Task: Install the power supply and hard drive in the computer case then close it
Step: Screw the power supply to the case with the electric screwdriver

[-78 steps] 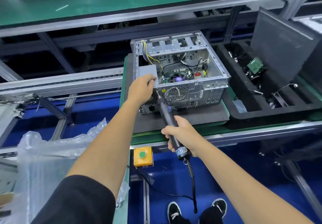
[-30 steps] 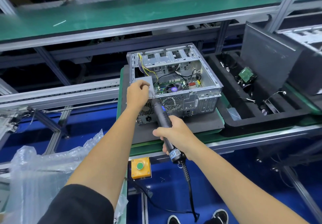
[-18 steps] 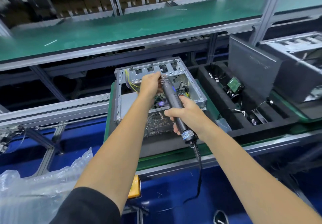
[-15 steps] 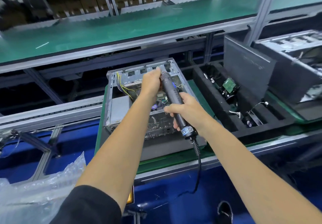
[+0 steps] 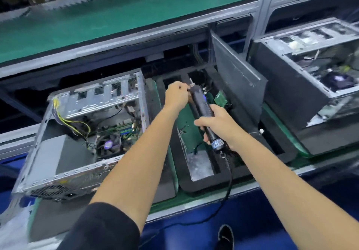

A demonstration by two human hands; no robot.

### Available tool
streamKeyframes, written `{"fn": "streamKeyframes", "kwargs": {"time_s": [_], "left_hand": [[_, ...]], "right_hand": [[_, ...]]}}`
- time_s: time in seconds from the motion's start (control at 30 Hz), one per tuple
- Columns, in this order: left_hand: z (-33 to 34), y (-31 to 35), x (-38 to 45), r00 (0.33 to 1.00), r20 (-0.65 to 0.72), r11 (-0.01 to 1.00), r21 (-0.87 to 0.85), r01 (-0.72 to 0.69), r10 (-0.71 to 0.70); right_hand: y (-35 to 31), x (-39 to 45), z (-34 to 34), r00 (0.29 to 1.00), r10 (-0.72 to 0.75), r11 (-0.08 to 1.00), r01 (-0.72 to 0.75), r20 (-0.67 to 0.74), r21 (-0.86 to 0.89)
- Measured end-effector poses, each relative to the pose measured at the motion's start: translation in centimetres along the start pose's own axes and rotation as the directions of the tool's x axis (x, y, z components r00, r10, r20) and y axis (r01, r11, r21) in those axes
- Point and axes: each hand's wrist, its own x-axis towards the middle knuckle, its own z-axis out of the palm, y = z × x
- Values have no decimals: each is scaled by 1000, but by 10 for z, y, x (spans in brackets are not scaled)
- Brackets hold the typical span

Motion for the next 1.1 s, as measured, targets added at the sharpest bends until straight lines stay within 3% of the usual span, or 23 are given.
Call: {"fn": "streamKeyframes", "kwargs": {"time_s": [0.17,0.37,0.57,0.87,1.1], "left_hand": [[42,-45,22,991,106,891,454,26,-83],[67,-108,34,962,105,716,689,112,-252],[98,-124,68,976,131,629,778,8,-174],[123,-154,88,983,107,633,774,12,-149],[105,-111,100,970,-37,776,593,215,-240]], "right_hand": [[30,27,-34,994,107,994,-106,33,-23],[52,48,-47,983,170,985,-166,72,-53],[58,77,-52,972,206,978,-200,116,-62],[60,92,-55,959,258,966,-255,118,-36],[45,89,-51,963,241,971,-240,119,-23]]}}
